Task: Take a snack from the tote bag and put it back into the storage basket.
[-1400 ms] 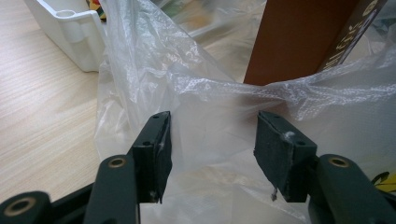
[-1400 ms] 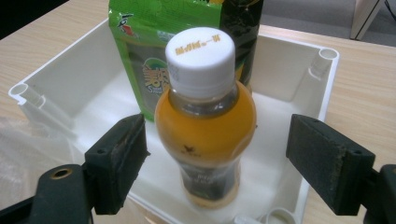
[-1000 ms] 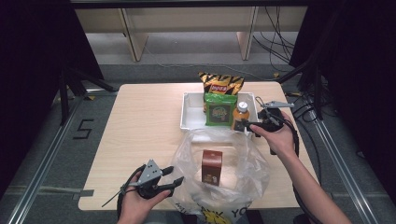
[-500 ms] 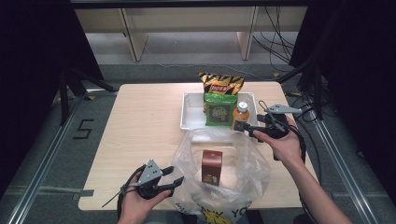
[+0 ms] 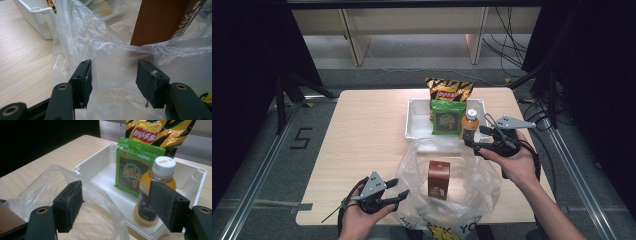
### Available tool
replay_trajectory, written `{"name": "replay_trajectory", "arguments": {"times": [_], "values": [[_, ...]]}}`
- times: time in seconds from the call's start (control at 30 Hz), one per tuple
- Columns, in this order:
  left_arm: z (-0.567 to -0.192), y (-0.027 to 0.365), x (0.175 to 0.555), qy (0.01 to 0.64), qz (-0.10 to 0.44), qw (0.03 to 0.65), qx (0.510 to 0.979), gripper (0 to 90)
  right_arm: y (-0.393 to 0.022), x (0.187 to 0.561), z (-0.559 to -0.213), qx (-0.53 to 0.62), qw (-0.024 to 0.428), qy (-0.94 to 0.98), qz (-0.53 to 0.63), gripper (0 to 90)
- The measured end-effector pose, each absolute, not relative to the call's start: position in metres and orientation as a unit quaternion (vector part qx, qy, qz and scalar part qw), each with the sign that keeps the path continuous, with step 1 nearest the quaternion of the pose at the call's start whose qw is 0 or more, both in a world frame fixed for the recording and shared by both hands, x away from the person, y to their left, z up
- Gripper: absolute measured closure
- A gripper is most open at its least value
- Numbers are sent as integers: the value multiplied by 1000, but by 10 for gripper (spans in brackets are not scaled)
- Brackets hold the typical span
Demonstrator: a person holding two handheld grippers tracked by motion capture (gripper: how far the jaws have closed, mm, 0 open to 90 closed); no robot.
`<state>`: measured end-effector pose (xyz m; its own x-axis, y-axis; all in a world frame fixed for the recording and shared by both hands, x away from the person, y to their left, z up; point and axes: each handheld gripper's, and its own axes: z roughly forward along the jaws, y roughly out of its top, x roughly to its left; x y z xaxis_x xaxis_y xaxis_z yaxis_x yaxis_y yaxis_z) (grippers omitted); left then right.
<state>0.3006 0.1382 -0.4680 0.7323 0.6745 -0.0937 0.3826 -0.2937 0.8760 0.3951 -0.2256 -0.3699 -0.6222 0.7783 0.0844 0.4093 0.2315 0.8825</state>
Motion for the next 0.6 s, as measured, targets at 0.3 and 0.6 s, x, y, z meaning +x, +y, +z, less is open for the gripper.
{"name": "replay_trajectory", "arguments": {"times": [0.3,0.6], "values": [[-469,138,301,336,152,488,791,460,-229,380,-376,376,168,768,490,286],[-469,138,300,337,152,489,790,460,-229,362,-383,367,148,768,503,283]]}}
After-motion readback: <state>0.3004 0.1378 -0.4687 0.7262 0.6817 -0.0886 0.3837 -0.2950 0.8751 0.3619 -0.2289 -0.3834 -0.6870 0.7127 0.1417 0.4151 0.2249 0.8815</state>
